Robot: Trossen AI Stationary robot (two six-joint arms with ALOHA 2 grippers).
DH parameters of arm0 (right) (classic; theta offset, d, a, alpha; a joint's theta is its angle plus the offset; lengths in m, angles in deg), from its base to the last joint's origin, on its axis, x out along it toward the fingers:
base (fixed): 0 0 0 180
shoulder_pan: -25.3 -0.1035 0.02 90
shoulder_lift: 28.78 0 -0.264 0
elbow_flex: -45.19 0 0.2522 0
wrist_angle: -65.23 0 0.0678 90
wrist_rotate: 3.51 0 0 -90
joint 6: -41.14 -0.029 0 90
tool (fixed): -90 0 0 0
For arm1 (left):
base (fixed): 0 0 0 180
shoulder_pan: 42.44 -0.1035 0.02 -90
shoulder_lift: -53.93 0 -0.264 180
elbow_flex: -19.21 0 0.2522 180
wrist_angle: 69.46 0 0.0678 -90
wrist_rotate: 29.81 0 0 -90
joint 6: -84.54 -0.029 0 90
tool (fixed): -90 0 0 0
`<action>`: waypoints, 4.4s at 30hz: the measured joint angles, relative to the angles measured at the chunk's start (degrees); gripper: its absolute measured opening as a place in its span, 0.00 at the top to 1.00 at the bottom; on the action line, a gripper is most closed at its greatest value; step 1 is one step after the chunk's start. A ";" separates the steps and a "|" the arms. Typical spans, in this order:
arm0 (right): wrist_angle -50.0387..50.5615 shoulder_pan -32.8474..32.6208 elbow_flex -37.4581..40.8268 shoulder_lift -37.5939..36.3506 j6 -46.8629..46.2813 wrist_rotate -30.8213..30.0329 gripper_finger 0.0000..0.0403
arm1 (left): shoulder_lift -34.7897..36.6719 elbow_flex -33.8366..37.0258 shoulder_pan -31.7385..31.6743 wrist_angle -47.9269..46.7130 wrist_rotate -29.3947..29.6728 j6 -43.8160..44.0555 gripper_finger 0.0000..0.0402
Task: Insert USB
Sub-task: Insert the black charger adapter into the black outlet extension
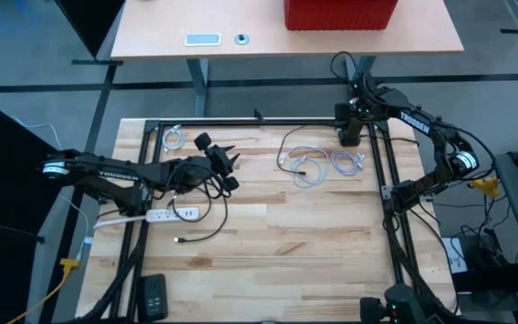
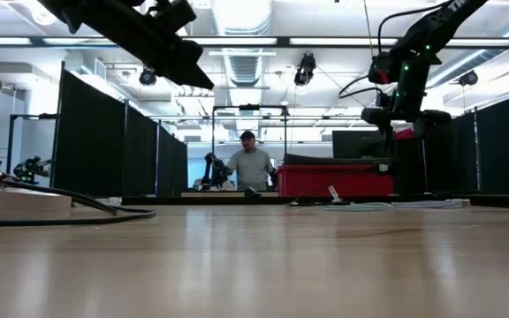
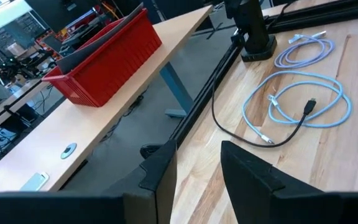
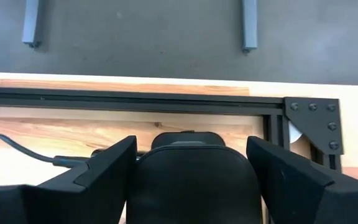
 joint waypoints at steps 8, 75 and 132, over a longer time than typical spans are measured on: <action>-1.50 -0.88 -0.06 -3.85 -1.27 -2.69 0.36 | 0.00 0.00 0.00 -0.01 0.14 0.00 0.71; -10.33 -37.63 4.48 9.04 37.37 9.04 0.92 | 0.00 0.00 0.00 -0.63 1.64 0.17 0.74; -0.61 -20.56 0.95 -11.05 9.80 -22.07 0.43 | 0.02 0.00 -0.17 -0.63 1.62 -0.90 0.72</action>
